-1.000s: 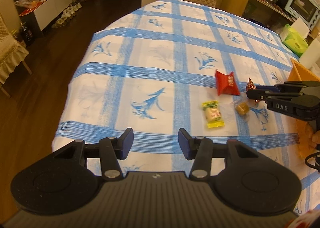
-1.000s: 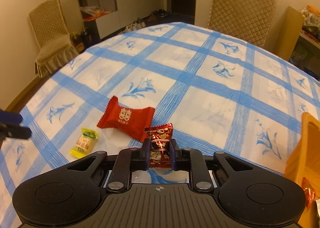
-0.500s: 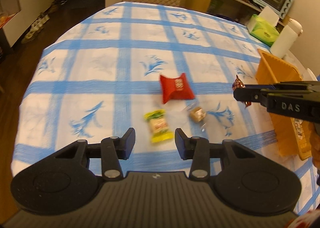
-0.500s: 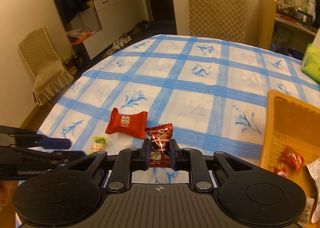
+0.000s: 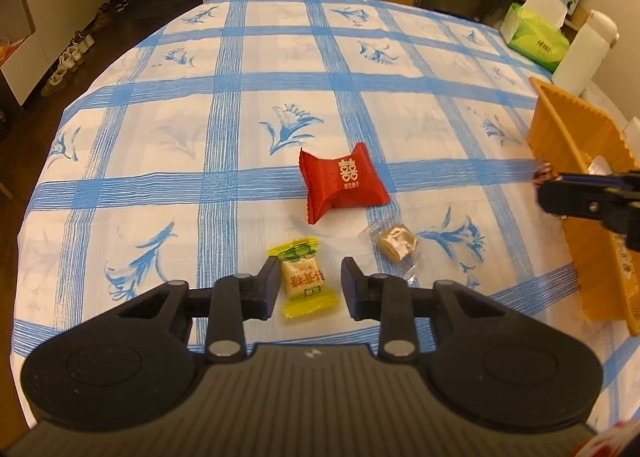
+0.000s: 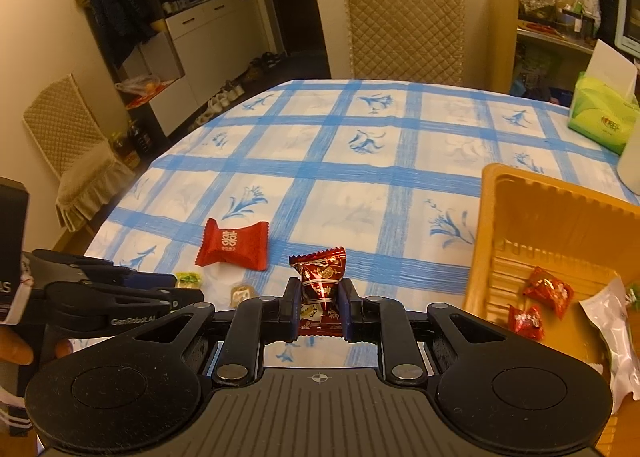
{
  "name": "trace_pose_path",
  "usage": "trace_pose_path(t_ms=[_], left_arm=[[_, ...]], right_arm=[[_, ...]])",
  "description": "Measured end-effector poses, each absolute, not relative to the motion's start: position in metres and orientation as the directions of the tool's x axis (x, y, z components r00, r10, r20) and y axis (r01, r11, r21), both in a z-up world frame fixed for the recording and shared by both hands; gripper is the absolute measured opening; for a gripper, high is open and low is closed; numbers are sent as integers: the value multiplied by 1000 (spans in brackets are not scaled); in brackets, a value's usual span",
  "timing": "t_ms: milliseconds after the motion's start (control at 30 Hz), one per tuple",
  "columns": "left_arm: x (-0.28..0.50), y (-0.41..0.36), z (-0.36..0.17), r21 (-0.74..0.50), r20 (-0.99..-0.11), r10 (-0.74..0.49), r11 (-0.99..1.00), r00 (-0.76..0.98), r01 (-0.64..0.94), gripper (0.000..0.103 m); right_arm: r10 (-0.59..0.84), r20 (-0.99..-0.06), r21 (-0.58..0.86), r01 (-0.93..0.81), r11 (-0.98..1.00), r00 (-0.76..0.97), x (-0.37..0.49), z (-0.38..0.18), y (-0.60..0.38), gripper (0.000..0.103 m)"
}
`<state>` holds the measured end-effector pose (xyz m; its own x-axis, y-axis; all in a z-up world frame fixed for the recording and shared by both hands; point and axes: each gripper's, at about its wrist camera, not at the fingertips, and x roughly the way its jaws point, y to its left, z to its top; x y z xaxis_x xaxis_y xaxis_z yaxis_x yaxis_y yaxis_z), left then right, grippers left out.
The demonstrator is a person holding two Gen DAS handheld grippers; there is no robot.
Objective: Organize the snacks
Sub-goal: 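Lower the left gripper onto the yellow-green candy and grasp it, then carry the yellow-green and red-and-gold candies over the orange tray with both grippers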
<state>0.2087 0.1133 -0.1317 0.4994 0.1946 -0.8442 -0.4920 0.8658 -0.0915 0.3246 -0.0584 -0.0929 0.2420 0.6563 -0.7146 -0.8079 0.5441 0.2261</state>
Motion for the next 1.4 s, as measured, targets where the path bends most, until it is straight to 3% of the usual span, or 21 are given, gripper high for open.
trace_pose_path(t_ms=[200,867,1400], left_arm=[[209,112,-134,-71,-847,206,869,489,-490,18],[182,91,-84,-131,-799,175,883,575,-450,18],[187,21,-47,-174,-755,55,944,654,-280,18]], right_arm=[[657,-713,232,-802,550,244,323,-92,-64,20],[692,-684,259,-810,527,231,301,-75,-80,20],[658,-685,265,-734,625,313,290,-58,-164,20]])
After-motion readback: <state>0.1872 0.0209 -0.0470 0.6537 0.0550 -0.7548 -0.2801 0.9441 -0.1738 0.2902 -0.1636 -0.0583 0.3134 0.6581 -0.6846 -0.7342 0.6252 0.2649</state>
